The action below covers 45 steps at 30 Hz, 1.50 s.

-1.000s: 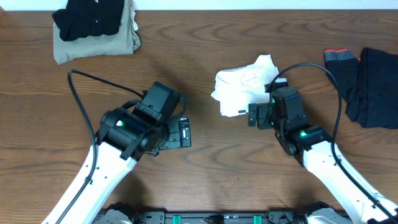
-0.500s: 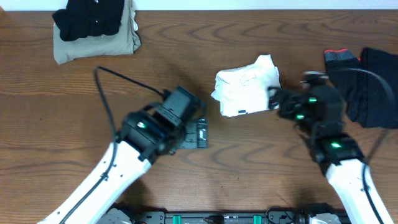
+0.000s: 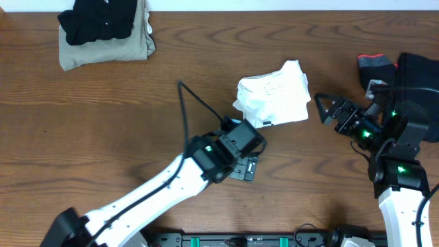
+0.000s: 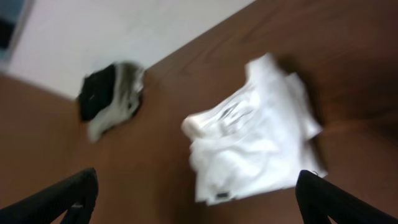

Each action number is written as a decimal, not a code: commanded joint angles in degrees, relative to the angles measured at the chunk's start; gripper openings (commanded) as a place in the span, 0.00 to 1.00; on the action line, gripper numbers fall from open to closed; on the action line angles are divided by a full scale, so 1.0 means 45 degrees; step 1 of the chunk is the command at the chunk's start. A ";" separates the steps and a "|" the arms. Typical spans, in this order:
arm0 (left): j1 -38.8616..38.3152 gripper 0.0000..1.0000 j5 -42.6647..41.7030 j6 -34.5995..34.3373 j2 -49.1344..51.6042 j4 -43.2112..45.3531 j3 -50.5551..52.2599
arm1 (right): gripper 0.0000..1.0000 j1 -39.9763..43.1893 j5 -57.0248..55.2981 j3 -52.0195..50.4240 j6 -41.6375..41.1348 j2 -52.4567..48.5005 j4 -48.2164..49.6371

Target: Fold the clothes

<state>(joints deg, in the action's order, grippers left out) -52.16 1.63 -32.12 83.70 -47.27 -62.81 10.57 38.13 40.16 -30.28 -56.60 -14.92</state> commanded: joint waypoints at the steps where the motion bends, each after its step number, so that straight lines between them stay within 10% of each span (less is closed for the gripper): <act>1: -0.0068 0.98 0.0515 0.0160 0.0573 0.0296 0.0024 | 0.99 0.0112 0.1549 0.0053 -0.0029 0.0097 -0.0588; 9: -0.0015 0.98 0.1943 -0.1438 0.0685 0.0534 0.0019 | 0.98 0.0024 0.0869 0.0039 -0.0117 0.0015 -0.2701; 11: 0.0068 0.98 0.2093 -0.1559 0.0661 0.0529 0.0019 | 0.65 -0.0117 0.0860 0.0039 -0.0126 -0.0117 -0.2681; 19: 0.0680 0.98 0.2132 -0.1564 0.0661 -0.0015 0.0019 | 0.01 -0.1865 -0.0748 0.0039 -0.1515 -0.1807 -0.2147; 31: 0.0947 0.98 0.2123 -0.1564 0.0661 -0.1627 0.0019 | 0.01 -0.5372 -0.4590 0.0039 -0.6018 -0.6353 0.3497; 45: 0.0947 0.98 0.2123 -0.1564 0.0661 -0.2001 0.0019 | 0.01 -0.5785 -0.4488 0.0053 -0.6125 -1.0380 0.8514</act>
<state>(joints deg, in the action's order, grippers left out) -48.10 9.89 -38.81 87.55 -55.94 -62.59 -14.76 19.84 40.12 -57.10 -101.34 23.49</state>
